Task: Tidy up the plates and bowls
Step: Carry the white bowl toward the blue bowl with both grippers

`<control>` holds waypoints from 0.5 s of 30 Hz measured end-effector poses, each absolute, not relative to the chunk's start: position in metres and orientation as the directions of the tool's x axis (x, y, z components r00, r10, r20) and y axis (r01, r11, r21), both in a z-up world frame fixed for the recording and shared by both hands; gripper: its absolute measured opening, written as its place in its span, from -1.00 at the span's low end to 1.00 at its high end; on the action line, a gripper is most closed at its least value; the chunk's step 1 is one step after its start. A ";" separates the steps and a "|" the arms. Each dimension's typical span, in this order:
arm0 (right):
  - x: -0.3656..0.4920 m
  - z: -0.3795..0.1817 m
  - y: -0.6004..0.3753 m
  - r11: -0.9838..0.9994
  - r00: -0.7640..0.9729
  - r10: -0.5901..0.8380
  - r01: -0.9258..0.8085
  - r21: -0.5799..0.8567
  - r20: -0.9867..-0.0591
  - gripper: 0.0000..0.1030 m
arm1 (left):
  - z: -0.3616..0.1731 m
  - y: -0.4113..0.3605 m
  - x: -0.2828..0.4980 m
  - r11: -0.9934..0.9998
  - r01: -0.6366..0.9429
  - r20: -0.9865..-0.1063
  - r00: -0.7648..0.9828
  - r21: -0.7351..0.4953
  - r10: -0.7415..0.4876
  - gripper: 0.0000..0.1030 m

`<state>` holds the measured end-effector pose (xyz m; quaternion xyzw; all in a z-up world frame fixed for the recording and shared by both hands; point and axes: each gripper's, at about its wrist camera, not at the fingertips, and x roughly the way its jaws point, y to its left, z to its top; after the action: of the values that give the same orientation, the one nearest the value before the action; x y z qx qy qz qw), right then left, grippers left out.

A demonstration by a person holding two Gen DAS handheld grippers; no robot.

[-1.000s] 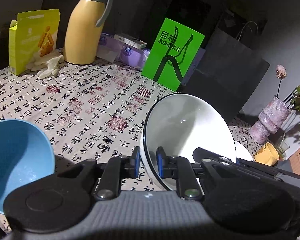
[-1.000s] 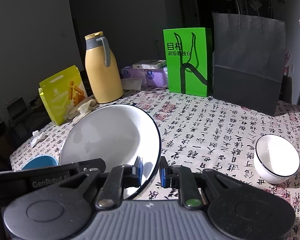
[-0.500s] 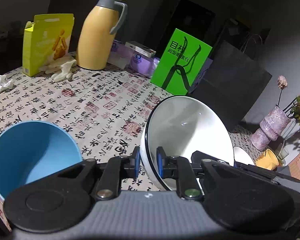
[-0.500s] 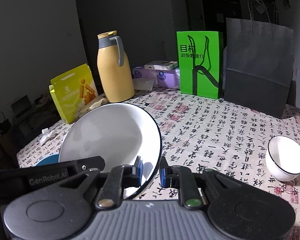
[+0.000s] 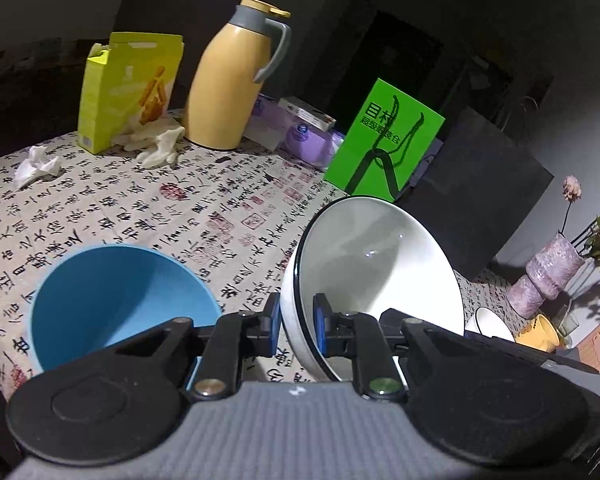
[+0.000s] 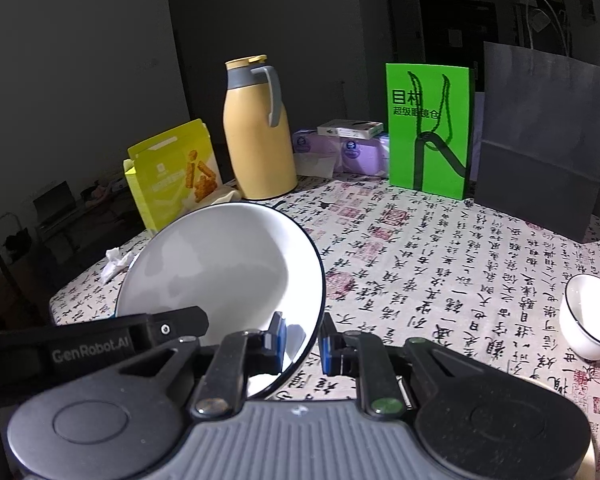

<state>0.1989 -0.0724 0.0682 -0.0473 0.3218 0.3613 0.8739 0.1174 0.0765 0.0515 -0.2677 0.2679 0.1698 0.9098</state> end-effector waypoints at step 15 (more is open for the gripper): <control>0.171 0.068 -0.038 0.709 0.508 0.613 -0.692 0.138 -0.605 -0.68 | 0.049 0.110 0.083 0.769 -0.482 -0.569 0.800 -0.419 0.192 -0.68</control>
<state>0.1715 -0.0380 0.0681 -0.0607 0.3228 0.3767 0.8662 0.0826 0.1102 0.0495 -0.2842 0.2558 0.1861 0.9051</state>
